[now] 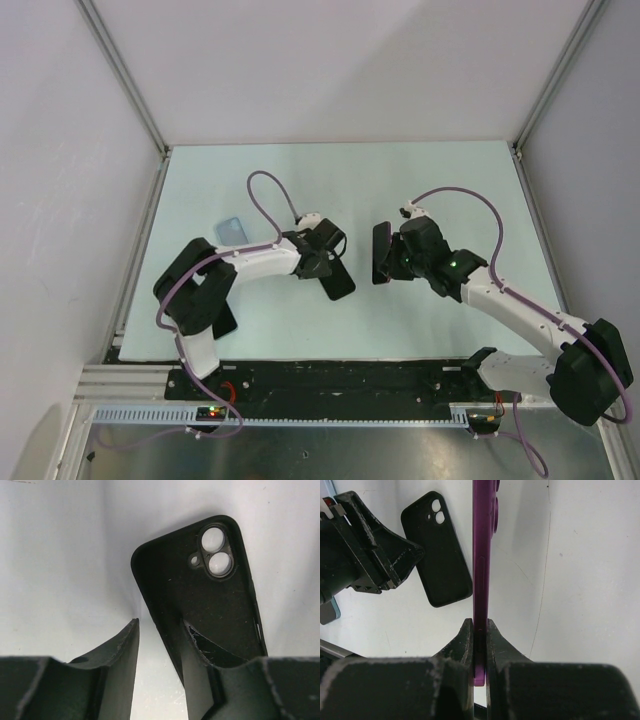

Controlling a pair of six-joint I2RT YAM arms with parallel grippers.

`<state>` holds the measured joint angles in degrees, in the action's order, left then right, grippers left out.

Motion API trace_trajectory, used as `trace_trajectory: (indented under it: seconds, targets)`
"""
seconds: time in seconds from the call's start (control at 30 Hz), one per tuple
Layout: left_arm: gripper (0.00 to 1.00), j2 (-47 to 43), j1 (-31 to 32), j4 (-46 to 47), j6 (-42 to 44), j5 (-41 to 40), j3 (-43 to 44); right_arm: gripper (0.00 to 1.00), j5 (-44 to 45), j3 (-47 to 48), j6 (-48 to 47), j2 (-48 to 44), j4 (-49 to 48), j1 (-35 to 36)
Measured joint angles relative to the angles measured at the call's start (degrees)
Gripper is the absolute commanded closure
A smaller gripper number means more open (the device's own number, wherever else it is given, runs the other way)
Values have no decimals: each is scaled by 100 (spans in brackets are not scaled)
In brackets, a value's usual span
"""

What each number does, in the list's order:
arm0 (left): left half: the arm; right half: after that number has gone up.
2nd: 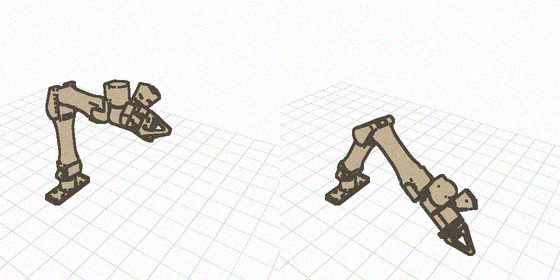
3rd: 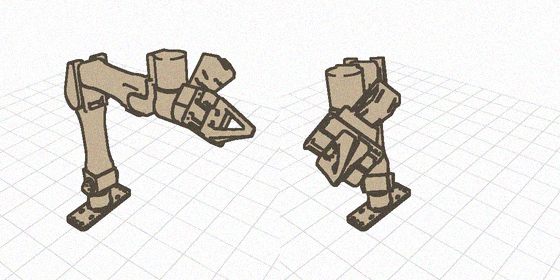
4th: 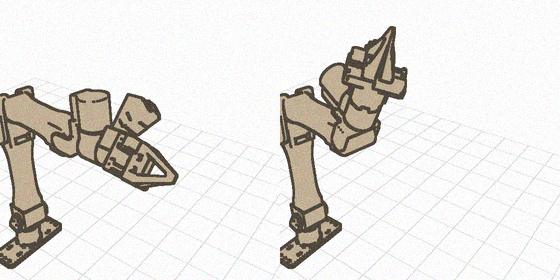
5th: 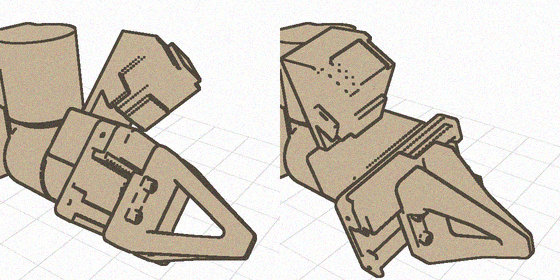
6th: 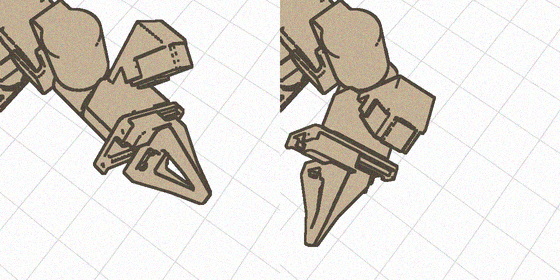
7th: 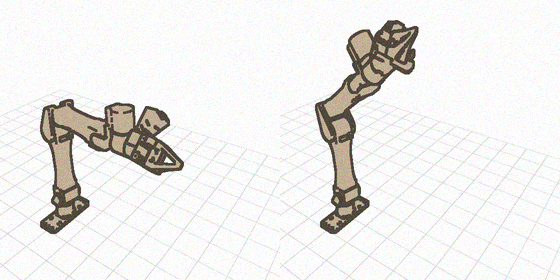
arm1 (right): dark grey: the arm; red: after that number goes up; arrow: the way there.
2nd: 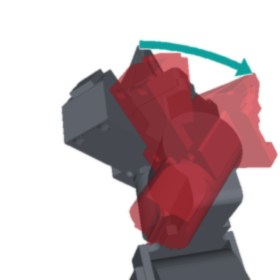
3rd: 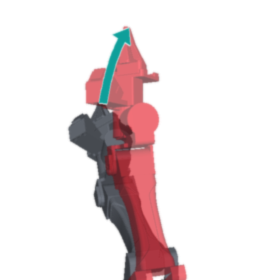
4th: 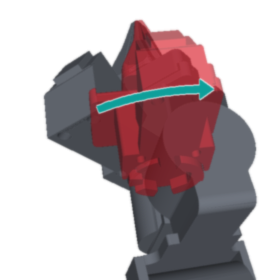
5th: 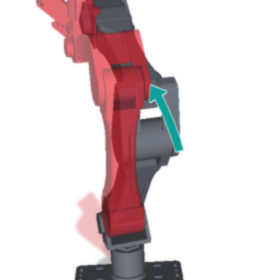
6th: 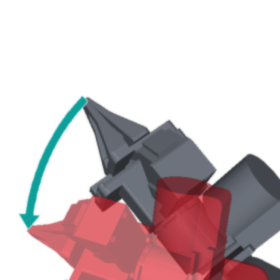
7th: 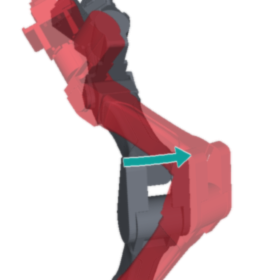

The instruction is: Put the phone into the phone case

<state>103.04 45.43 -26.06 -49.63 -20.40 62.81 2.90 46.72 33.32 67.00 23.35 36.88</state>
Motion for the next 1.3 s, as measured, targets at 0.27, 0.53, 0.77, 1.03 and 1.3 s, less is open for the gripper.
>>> trace_trajectory:
  seconds: [0.27, 0.53, 0.77, 1.03, 1.3]
  targets:
    - [91, 39, 31, 74, 101, -11, 22, 100, -46, 0, 2, 2, -7, 0]
    - [100, -330, 31, 114, 531, 127, -356, 100, -398, -98, -61, 87, -271, -4]
    - [100, -1102, 31, 20, 826, 319, -1082, 100, -870, -153, -57, 542, -713, 208]
    - [97, -1377, 15, 11, 422, 404, -1478, 100, -1097, -164, 402, 1084, -1228, 651]
    - [65, -1882, 0, 2, -122, 389, -1768, 100, -1080, -168, 940, 1438, -1631, 1095]
